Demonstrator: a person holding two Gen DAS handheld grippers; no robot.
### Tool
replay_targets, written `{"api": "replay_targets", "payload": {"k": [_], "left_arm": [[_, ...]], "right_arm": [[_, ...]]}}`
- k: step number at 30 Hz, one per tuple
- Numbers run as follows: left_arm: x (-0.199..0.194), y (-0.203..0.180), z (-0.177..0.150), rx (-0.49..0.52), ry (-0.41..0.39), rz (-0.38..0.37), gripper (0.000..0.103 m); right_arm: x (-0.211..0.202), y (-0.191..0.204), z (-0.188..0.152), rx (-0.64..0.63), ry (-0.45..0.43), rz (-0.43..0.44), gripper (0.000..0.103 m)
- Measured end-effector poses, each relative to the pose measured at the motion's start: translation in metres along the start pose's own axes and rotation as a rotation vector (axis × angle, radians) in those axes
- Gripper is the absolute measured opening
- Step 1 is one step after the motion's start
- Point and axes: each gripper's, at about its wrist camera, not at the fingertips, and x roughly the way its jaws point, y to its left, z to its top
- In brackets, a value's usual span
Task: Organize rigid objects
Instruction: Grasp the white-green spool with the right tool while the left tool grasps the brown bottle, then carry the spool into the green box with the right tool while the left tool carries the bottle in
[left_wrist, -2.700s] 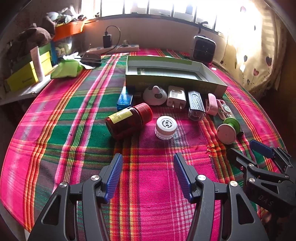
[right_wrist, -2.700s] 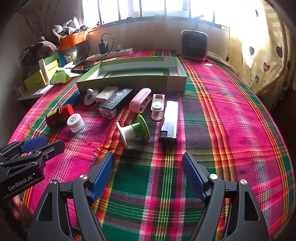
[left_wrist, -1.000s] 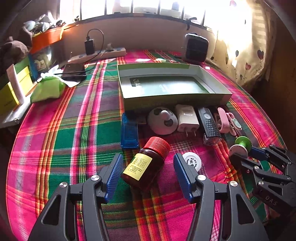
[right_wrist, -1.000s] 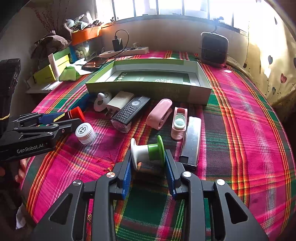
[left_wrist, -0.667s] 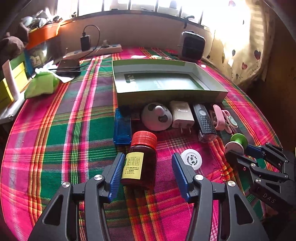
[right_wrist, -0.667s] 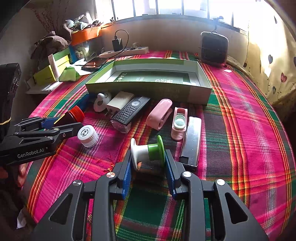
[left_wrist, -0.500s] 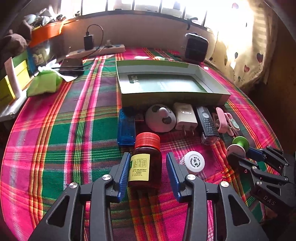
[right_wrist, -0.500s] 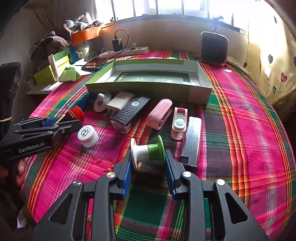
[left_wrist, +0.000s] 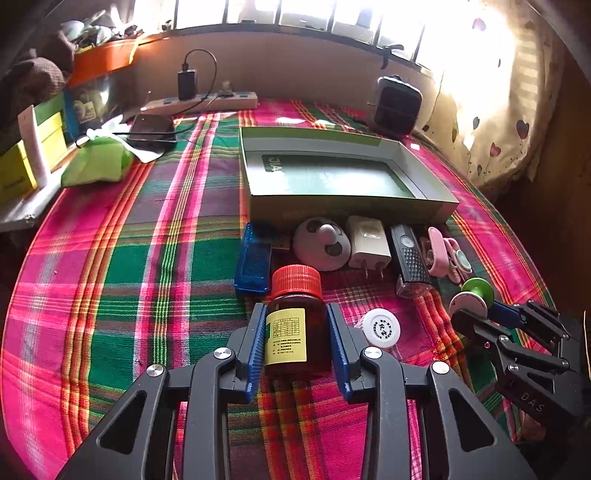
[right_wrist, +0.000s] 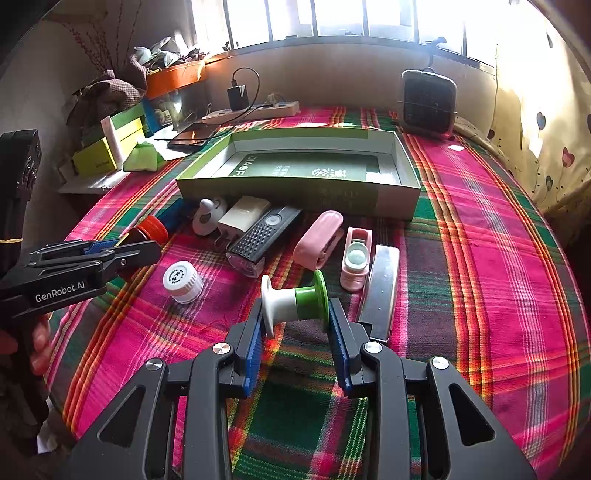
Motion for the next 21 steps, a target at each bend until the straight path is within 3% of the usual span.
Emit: {"api": "replay_targets", "payload": {"k": [12,21], "left_arm": [[-0.01,-0.003,0.037,-0.001,-0.046,-0.019,0.031],[0.005,0.004,0.081,-0.007,-0.064,-0.019,0.031]], "right_arm": [[-0.009,-0.014,0.044,-0.013,-0.041,-0.023,0.034],[0.01,-0.032,0.09,-0.022,-0.042,-0.045,0.034]]}}
